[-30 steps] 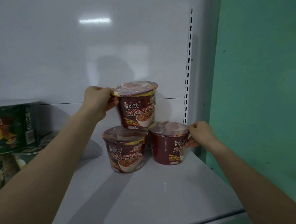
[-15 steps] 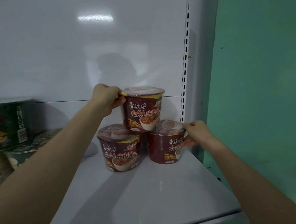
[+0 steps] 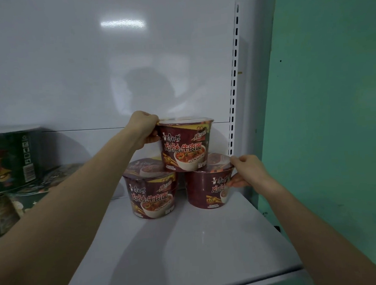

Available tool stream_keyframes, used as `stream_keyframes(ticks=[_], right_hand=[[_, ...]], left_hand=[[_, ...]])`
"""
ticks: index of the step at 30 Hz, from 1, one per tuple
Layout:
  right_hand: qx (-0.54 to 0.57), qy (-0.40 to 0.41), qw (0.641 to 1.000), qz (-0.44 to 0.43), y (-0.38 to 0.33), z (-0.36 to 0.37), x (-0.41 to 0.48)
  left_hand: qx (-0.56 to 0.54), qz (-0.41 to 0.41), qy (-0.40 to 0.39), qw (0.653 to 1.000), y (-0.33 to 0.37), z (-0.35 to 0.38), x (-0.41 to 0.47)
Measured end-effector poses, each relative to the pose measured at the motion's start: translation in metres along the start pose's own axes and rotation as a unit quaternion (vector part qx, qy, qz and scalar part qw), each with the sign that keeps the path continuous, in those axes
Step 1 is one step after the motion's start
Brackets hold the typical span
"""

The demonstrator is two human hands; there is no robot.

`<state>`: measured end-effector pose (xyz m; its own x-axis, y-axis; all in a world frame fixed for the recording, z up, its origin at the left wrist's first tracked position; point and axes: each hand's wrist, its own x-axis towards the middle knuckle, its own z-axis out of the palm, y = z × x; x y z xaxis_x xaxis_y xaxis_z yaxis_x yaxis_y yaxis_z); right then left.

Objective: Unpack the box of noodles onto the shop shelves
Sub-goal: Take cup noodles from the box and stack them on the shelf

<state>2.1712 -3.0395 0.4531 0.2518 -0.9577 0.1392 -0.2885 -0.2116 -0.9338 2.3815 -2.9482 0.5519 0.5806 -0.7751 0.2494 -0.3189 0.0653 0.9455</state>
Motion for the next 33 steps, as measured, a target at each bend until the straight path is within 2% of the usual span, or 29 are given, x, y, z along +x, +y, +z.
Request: stream_keyframes(ticks=[13, 18, 27, 33], right_hand=[[-0.026, 0.016, 0.999, -0.013, 0.002, 0.001, -0.003], [-0.020, 0.021, 1.000, 0.003, 0.004, 0.000, -0.006], [-0.024, 0.008, 1.000, 0.014, 0.006, 0.000, -0.011], [-0.031, 0.013, 0.999, -0.007, 0.008, -0.003, -0.014]], left_hand=[[0.027, 0.006, 0.053, 0.998, -0.001, 0.003, 0.005], [0.024, 0.006, 0.044, 0.999, 0.000, 0.002, 0.001], [0.038, -0.010, 0.090, 0.995, 0.003, 0.003, -0.003], [0.021, 0.045, 0.127, 0.991, -0.002, 0.005, -0.011]])
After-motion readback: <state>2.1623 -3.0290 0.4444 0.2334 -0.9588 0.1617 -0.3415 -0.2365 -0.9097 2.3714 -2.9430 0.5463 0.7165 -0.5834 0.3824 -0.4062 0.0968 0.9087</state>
